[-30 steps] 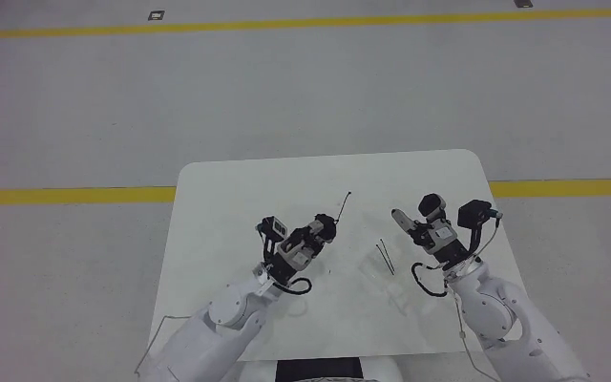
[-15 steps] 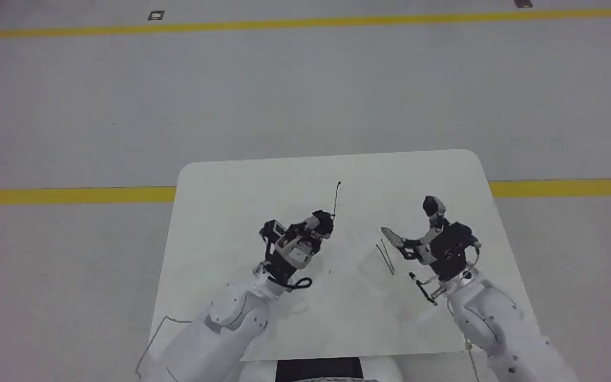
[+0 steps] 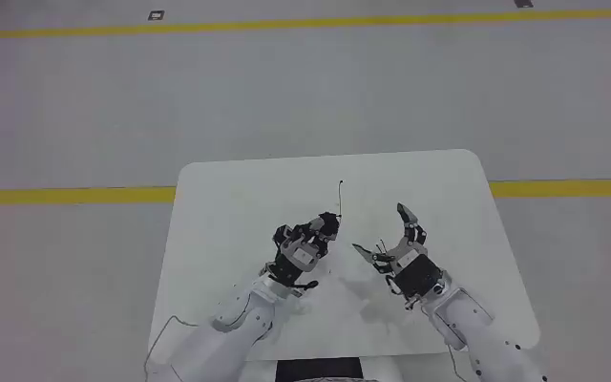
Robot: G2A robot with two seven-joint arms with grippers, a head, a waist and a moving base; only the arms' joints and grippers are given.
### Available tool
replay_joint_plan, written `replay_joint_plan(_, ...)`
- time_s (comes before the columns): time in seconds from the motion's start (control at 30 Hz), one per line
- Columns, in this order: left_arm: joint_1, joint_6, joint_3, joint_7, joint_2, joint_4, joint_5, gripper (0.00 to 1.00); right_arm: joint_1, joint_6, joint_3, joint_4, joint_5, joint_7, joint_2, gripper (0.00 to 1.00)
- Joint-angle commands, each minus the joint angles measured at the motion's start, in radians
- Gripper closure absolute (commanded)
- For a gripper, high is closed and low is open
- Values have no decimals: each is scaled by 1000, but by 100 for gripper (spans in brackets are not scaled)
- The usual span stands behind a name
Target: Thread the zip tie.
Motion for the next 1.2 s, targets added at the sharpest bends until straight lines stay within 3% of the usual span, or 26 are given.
replay_joint_plan(0.0, 0, 0, 0, 0, 0, 0, 0, 100, 0, -1, 0, 0, 0, 0, 0, 0)
replay_joint_plan(0.13, -1, 3, 0, 4, 0, 0, 1, 100, 9, -6, -6, -1, -1, 12, 2, 0)
replay_joint_plan(0.27, -4, 7, 10, 6, -7, 2, -22, 100, 31, -16, -54, 29, -1, -7, 6, 0)
replay_joint_plan(0.67, -5, -16, 15, -19, -20, 16, -64, 100, 77, 54, -146, 86, 57, -104, -24, 0)
replay_joint_plan(0.93, -5, -16, 15, -19, -20, 16, -64, 100, 77, 53, -147, 86, 59, -100, -24, 0)
replay_joint_plan(1.17, -5, -16, 15, -19, -20, 16, -64, 100, 81, 45, -153, 80, 123, -73, -36, 0)
